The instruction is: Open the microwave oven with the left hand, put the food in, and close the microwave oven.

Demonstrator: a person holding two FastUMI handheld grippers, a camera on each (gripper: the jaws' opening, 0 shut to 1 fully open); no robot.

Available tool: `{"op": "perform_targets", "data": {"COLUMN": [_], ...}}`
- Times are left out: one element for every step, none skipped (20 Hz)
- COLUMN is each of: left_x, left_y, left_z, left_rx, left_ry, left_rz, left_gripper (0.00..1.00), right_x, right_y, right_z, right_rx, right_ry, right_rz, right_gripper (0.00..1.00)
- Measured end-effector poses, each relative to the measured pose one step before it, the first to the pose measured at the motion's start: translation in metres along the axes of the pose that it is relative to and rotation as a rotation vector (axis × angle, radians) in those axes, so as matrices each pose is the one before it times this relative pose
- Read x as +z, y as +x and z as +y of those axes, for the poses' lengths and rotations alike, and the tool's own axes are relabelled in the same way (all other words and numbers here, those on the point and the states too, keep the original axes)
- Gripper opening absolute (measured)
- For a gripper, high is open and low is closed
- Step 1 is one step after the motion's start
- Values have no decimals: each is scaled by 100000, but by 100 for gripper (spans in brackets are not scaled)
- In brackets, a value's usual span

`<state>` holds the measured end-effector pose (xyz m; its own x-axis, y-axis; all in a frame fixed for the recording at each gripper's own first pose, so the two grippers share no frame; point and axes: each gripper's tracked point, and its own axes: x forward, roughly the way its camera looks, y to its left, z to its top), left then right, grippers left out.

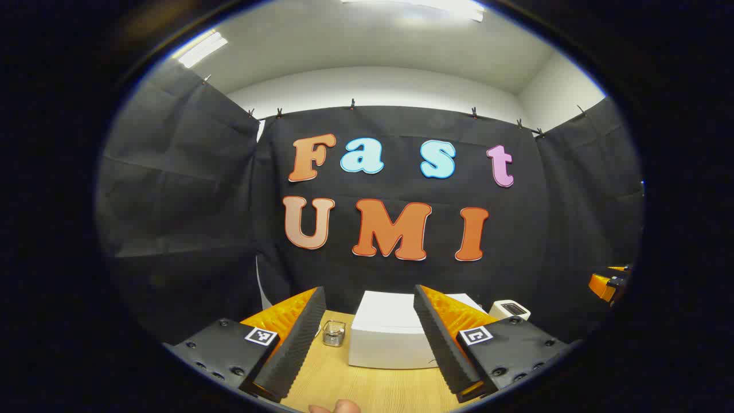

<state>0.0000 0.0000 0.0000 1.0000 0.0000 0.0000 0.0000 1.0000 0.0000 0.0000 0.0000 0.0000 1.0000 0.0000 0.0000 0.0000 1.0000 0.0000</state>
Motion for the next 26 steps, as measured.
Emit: {"op": "perform_targets", "data": {"left_x": [-3,-111,-4,-28,29,-139,-70,3,-70,-146,53,-48,21,-24,71,-25,-95,-238,-209,-368,-381,-466,-453,-385,-389,-396], "left_y": [-39,164,98,57,69,220,67,21,133,103,80,155,106,98,59,41,158,46,171,121,189,276,226,135,192,237], "left_z": [-205,-56,-249,-139,-168,-144,-211,-417,-306,-166,-71,-57,-26,161,87,-51,-131,-180,-176,-357,-416,-329,-336,-96,-224,-329], "left_rx": [-279,-204,-88,-184,-122,-94,-235,-643,-533,-382,-247,-355,-60,0,145,-70,-160,-415,-572,-772,-955,-1028,-432,63,-220,-437], "left_ry": [88,230,419,521,612,590,363,56,-146,-149,-167,4,226,336,491,560,478,131,-366,-864,-1279,-1281,-791,-22,601,691], "left_rz": [346,329,196,-91,-258,-103,-106,-165,50,193,259,301,224,-40,-309,-77,201,116,139,346,490,428,427,58,45,-194], "left_gripper": [98,98,98,99,100,99,100,100,100,100,100,100,99,99,99,100,99,100,99,100,99,99,99,100,99,99], "right_x": [-17,47,11,16,11,106,-58,129,-60,36,-80,23,-53,-75,-54,-40,-41,-109,-67,-17,-75,-38,-1,-81,0,-117], "right_y": [-27,39,-2,7,95,40,79,-7,21,-2,75,31,18,22,108,100,65,91,65,113,15,-7,29,32,-66,13], "right_z": [-45,25,2,-43,-16,-208,-151,-4,-63,-23,-171,-14,24,-30,115,115,127,60,89,88,-10,87,-29,-223,13,-138], "right_rx": [-98,-9,153,-1,-39,-516,-352,2,-47,-154,-199,-169,-159,-70,96,200,198,273,99,43,151,102,-198,-265,-302,-302], "right_ry": [-382,-204,-18,85,90,-46,-137,43,277,234,49,-192,-315,-170,58,183,261,86,-178,-255,-103,-31,-62,-15,-33,-10], "right_rz": [-21,-14,-43,20,-156,-199,-113,-11,19,51,8,-55,17,91,103,154,193,202,159,307,307,132,160,128,161,261], "right_gripper": [94,95,95,95,95,95,94,94,94,94,94,94,94,94,94,95,95,95,95,95,95,95,95,94,94,94]}}
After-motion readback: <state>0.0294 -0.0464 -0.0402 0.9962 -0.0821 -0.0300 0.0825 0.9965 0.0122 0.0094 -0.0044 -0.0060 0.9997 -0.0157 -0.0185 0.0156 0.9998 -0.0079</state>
